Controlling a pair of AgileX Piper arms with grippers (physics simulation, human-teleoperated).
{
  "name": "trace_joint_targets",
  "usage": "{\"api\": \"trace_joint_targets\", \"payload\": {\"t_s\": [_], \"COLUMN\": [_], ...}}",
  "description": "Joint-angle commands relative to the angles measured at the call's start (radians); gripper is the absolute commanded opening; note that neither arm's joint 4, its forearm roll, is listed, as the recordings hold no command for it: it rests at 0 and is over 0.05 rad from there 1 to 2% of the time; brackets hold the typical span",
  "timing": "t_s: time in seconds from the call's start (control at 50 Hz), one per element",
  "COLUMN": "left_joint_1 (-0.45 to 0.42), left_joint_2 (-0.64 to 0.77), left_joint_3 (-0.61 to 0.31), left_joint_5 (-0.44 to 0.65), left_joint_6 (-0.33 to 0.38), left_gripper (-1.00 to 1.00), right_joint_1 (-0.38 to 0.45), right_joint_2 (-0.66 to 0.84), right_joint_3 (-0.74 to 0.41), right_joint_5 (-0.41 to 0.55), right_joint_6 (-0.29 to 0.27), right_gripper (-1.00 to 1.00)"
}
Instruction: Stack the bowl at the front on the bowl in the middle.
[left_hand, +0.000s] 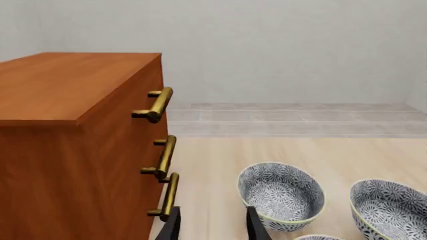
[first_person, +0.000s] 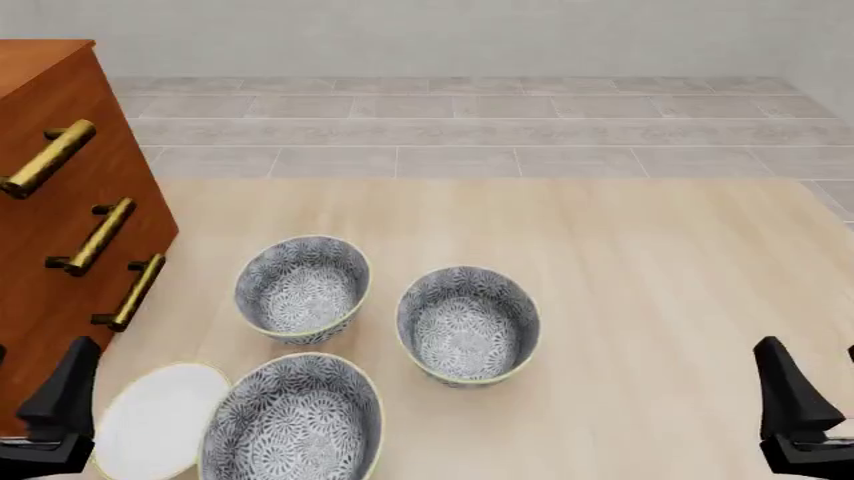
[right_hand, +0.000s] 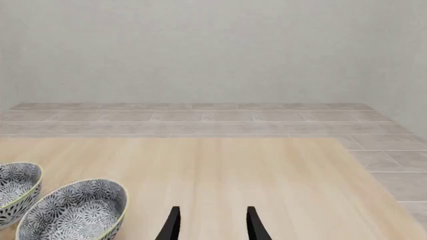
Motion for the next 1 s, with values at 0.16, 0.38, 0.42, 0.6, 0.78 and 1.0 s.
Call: {"api": "trace_joint_targets", "payload": {"t_s": [0.16,0.38,0.42,0.6,0.78,1.0], "left_joint_1": [0.009,0.009,0.024,-0.002,-0.022,-0.014], "left_joint_2": [0.011,0.043,0.017,0.152,0.401,0.573], "left_joint_3": [-0.001,-0.005,-0.024,-0.012,-0.093,-0.188], "left_joint_5": [0.001,-0.019,0.004,-0.114,-0.213,-0.238], "left_joint_6": [-0.004,-0.001,-0.005,-0.062,-0.097,-0.083], "left_gripper": [1.00,1.00,1.00,1.00,1.00,1.00], "right_joint_1": [0.000,0.000,0.000,0.000,0.000,0.001], "right_joint_2": [0.006,0.022,0.023,0.029,0.040,0.033], "right_joint_3": [-0.001,0.001,0.001,0.001,0.001,0.001], "right_joint_5": [-0.004,-0.021,-0.023,-0.029,-0.040,-0.037], "right_joint_6": [0.000,0.000,0.000,-0.001,0.000,-0.010], "right_gripper": [1.00,1.00,1.00,1.00,1.00,1.00]}}
